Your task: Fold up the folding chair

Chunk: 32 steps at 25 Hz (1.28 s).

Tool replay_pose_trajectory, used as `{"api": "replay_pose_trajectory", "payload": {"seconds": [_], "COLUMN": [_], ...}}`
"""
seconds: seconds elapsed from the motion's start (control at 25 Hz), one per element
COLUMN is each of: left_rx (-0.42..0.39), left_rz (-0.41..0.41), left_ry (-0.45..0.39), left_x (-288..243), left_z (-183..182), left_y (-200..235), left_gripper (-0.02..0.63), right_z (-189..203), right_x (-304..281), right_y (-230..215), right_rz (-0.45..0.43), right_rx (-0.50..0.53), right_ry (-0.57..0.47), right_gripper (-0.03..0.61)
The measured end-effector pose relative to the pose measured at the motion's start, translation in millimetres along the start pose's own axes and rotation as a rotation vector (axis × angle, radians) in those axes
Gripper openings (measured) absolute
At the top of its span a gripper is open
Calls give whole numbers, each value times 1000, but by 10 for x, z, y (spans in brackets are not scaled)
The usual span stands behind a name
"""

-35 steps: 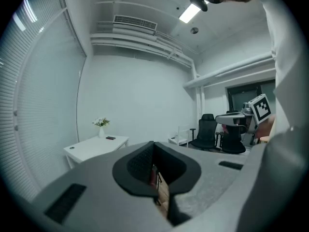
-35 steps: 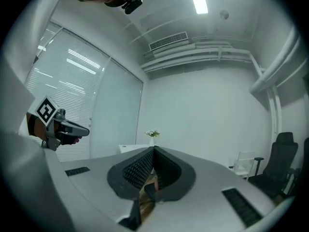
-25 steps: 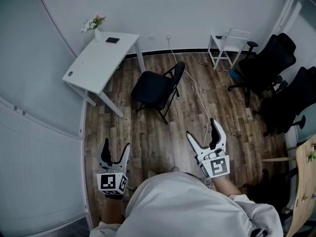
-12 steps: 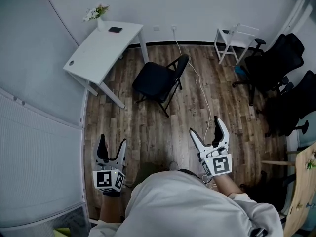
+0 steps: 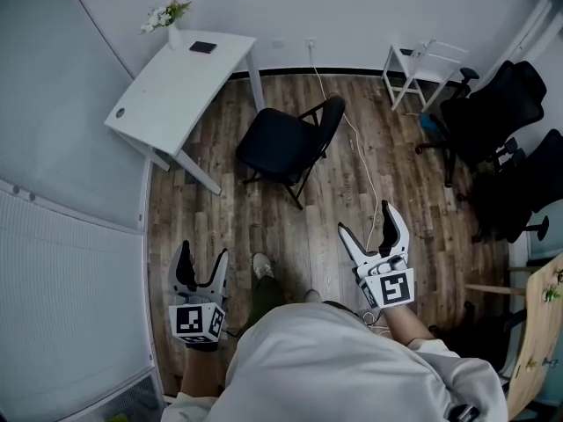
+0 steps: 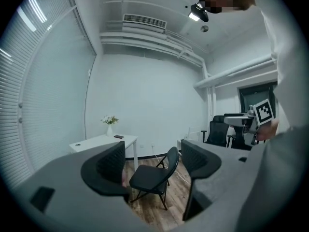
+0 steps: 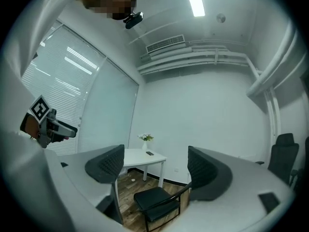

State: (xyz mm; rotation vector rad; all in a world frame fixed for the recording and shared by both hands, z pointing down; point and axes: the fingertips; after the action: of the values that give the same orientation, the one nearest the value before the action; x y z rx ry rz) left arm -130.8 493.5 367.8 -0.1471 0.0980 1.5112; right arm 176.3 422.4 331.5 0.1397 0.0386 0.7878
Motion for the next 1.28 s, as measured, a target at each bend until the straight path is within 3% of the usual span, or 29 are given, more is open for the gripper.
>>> {"api": "replay_pose_trajectory", "payload": {"seconds": [0.28,0.56,0.88,1.28], "left_rx": [9,6,-32,-97], "left_rz": [72,172,259,345], "left_ry": [-2,32,71,178], "left_x": [-905,-1659,-2505,-4109], "left_z": [-128,-85,-27,236], "left_y": [622,909,798,454], "left_gripper": [367,367,367,367], "right_z": [-63,-89,147,876], "right_x": [-894,-1504,-1852,-2559], "right_y": [0,-110,-582,-1742], "right_rz": [55,157,261,405], "right_rx": [11,25,-6,-107], "right_ry": [40,50,96,152], "right_gripper": [398,398,397,397]}}
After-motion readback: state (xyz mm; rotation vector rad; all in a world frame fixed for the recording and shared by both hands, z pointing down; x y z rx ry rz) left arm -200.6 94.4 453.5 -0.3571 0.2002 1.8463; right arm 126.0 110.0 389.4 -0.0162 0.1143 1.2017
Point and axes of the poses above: the fingertips, and each gripper's own axes: x backward along the fingers, y to its left, z out of its underside, and after that the axes turned 13 degrees about -z, right-handed
